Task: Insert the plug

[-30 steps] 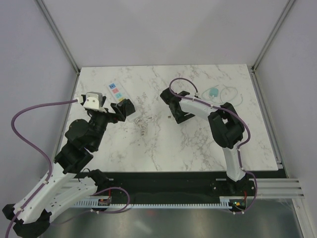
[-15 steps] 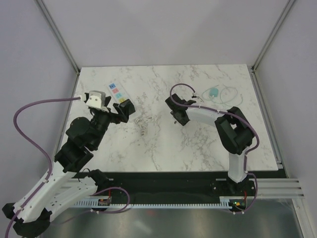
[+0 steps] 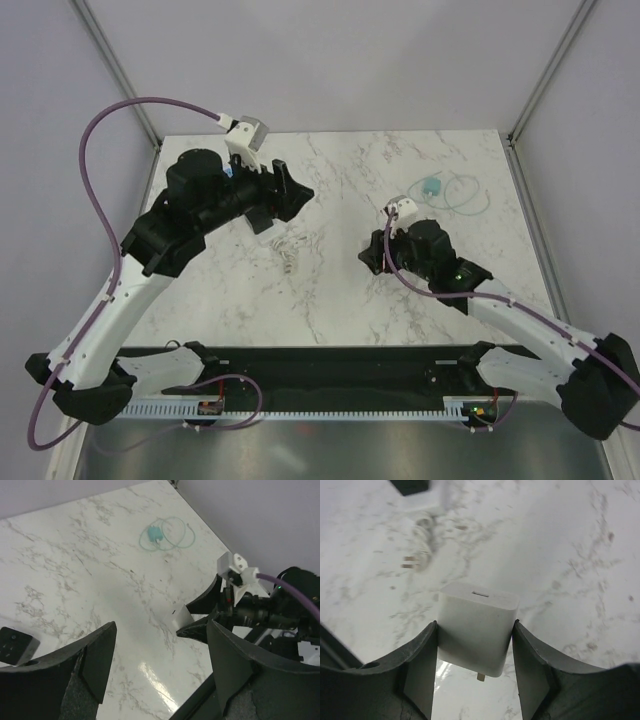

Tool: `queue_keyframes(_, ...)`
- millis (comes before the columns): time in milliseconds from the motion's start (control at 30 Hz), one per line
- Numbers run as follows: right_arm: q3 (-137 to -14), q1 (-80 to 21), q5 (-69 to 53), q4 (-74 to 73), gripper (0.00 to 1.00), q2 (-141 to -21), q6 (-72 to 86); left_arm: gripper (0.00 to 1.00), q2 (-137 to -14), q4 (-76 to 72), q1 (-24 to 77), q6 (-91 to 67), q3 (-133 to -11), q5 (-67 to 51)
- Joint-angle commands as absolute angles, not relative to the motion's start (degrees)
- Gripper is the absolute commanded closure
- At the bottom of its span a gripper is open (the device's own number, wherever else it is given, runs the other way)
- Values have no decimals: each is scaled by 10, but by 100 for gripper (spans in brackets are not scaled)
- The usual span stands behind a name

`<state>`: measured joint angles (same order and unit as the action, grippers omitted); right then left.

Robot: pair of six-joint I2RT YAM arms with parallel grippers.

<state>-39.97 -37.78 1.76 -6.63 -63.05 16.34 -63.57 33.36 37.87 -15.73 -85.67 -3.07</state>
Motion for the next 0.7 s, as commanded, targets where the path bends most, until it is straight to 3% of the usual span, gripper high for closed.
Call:
queue_keyframes(0, -370, -388, -180, 66, 100, -558, 86, 21, -657, 418, 362, -171, -882, -160)
queue_keyframes(67, -382, -405, -215, 62, 100, -533, 82, 27, -669, 450, 346, -159, -887, -218)
queue_keyframes(233, -401, -421, -272, 63, 100, -511, 73, 29, -714, 462, 343, -140, -894, -420)
queue_keyframes(267, -403, -423, -272, 65, 100, -508, 76, 34, -723, 462, 343, -140, -894, -464)
queue_keyframes(433, -402, -427, -271, 94, 100, -494, 96, 42, -758, 464, 345, -149, -866, -512)
queue_keyframes(667, -396, -432, -274, 128, 100, -509, 110, 39, -780, 464, 364, -146, -836, -501)
